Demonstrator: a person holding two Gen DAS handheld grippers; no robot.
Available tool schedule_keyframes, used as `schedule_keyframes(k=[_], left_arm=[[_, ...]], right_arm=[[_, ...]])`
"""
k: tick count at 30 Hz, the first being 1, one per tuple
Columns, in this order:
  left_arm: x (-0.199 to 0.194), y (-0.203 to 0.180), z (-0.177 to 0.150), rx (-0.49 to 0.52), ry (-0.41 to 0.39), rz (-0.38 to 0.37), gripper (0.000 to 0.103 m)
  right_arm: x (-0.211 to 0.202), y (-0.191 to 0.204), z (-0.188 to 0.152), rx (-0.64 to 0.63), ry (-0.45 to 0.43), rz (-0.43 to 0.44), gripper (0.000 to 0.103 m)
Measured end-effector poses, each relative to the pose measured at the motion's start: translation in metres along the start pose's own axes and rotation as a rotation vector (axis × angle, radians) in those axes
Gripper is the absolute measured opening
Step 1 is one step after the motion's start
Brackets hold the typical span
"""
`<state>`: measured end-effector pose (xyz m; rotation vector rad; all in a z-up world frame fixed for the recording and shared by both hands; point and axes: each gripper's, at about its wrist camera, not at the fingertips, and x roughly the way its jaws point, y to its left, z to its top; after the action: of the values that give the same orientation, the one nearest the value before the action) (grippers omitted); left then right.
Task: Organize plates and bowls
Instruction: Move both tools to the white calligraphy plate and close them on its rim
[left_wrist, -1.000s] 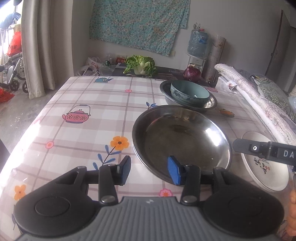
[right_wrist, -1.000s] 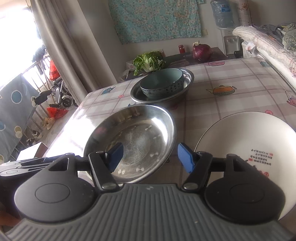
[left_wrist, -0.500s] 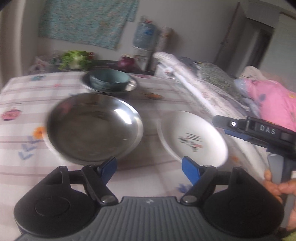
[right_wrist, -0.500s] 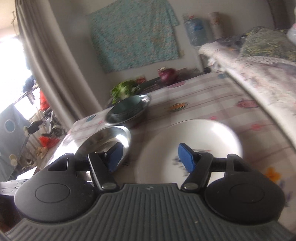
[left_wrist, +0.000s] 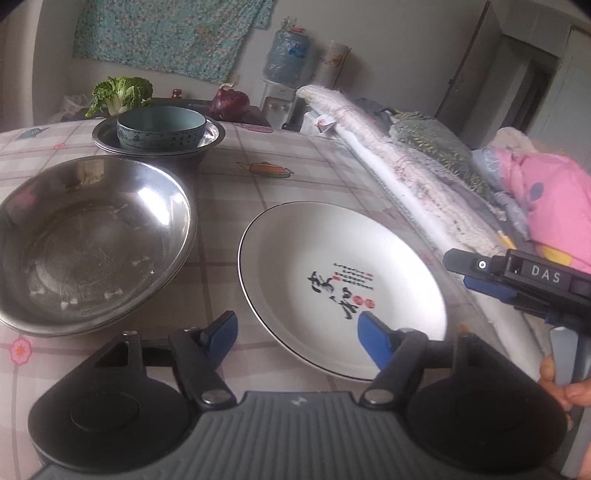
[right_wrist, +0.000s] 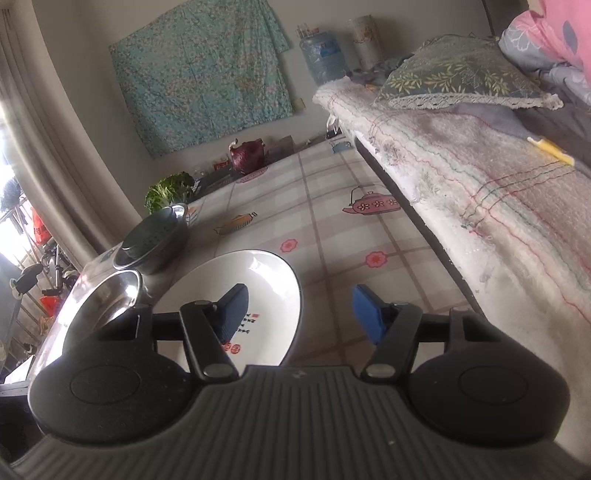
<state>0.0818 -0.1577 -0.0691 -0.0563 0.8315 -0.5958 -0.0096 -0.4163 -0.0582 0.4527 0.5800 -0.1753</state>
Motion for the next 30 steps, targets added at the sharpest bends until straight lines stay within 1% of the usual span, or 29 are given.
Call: schedule_keyframes(k=[2, 4, 5, 6, 7, 8, 9, 12, 14, 15, 19, 23, 26, 30], left_arm=[[0.007, 0.002, 0.001, -0.005, 0.014, 0.024, 0.06], [0.013, 0.006, 0.001, -0.024, 0.026, 0.027, 0.053], [0.014, 0.008, 0.001, -0.033, 0.02, 0.024, 0.051], [0.015, 0.009, 0.001, -0.037, 0.009, 0.022, 0.05], [0.016, 0.01, 0.002, -0.041, 0.006, 0.017, 0.045], [0.017, 0.01, 0.002, -0.045, 0.003, 0.012, 0.038], [0.018, 0.011, 0.002, -0.044, -0.003, 0.01, 0.037], [0.018, 0.011, 0.001, -0.047, -0.022, 0.012, 0.037], [0.016, 0.011, 0.0, -0.049, -0.027, 0.013, 0.033], [0.015, 0.011, -0.001, -0.051, -0.029, 0.016, 0.033], [0.01, 0.011, -0.006, -0.055, -0.043, 0.026, 0.033], [0.001, 0.015, -0.017, -0.072, -0.067, 0.012, 0.034], [-0.006, 0.015, -0.026, -0.062, -0.082, 0.009, 0.036], [-0.018, 0.015, -0.036, -0.055, -0.08, 0.003, 0.037]], right_arm=[[0.014, 0.003, 0.002, -0.007, 0.021, 0.007, 0.052], [0.03, 0.004, 0.005, -0.018, 0.042, 0.008, 0.046], [0.037, 0.005, 0.006, -0.024, 0.051, 0.007, 0.044], [0.044, 0.005, 0.007, -0.031, 0.06, 0.007, 0.04], [0.05, 0.005, 0.007, -0.037, 0.071, 0.006, 0.035], [0.056, 0.005, 0.008, -0.04, 0.081, 0.008, 0.033], [0.061, 0.004, 0.008, -0.039, 0.091, 0.016, 0.024], [0.065, 0.004, 0.007, -0.01, 0.113, 0.061, 0.012], [0.063, 0.008, 0.005, -0.019, 0.113, 0.045, 0.012], [0.061, 0.01, 0.003, -0.023, 0.112, 0.037, 0.012], [0.047, 0.01, -0.005, 0.006, 0.128, 0.044, 0.013], [0.031, 0.015, -0.019, -0.015, 0.134, 0.034, 0.013], [0.019, 0.019, -0.028, -0.012, 0.134, 0.032, 0.013], [0.002, 0.021, -0.041, -0.007, 0.135, 0.032, 0.014]])
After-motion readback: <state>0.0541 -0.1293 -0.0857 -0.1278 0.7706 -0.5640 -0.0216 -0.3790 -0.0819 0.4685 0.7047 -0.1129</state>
